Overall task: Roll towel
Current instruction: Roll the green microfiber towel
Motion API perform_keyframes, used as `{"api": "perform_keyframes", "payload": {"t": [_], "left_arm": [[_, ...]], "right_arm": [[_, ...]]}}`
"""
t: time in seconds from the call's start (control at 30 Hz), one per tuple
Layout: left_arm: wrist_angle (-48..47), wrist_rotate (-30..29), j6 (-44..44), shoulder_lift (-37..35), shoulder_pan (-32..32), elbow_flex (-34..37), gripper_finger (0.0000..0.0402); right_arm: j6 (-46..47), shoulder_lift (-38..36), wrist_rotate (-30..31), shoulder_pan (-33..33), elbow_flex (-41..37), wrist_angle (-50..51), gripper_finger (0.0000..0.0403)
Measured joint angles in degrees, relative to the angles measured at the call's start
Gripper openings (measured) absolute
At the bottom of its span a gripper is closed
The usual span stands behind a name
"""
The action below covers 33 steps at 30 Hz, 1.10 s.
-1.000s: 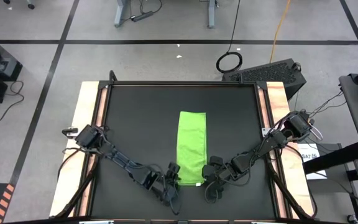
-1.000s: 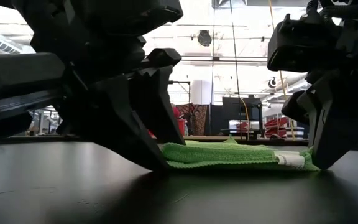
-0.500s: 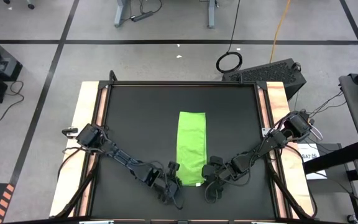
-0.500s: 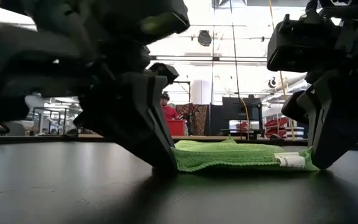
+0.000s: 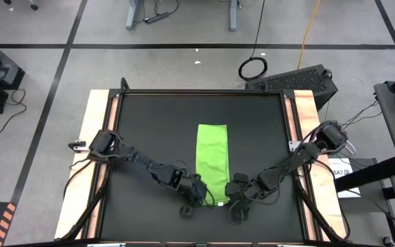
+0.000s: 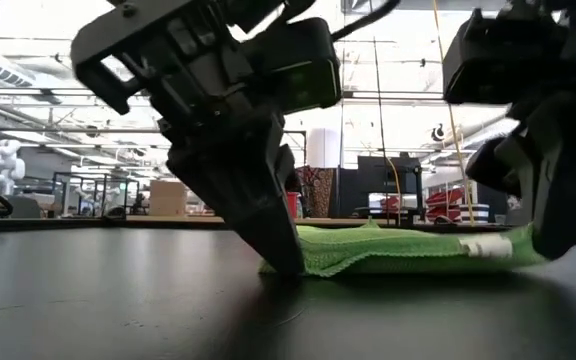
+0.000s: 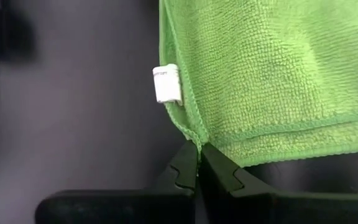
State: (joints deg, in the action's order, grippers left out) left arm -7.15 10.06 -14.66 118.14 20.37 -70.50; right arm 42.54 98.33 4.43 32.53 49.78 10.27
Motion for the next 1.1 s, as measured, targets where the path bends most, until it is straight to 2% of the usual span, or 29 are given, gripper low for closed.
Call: {"api": "perform_keyframes", "payload": {"t": [0.23,0.47,0.67,0.87,0.93,1.1], "left_arm": [[0.84,5.05,-0.07,-1.95,-2.02,0.32,0.0002],[6.76,9.5,-3.65,-3.36,-3.31,1.05,0.0002],[20.61,10.03,-13.43,-3.37,-4.42,10.12,0.0002],[41.5,9.31,-25.04,-3.75,-6.14,20.67,0.0002],[44.06,9.29,-26.48,-3.75,-6.54,21.78,0.0002],[43.41,9.39,-27.17,-3.75,-6.54,21.56,0.0002]], "right_arm": [[0.3,-1.84,0.11,0.48,0.0,2.45,0.0],[0.11,-1.83,-0.15,0.48,0.0,5.17,0.0],[-0.77,-1.83,-0.12,0.55,0.0,5.1,0.0],[-1.25,-1.83,-0.97,0.57,0.0,5.09,0.0],[-1.4,-1.83,-1.45,0.45,0.0,4.95,0.0],[-1.12,-1.83,-1.65,0.42,0.0,4.9,0.0]]}}
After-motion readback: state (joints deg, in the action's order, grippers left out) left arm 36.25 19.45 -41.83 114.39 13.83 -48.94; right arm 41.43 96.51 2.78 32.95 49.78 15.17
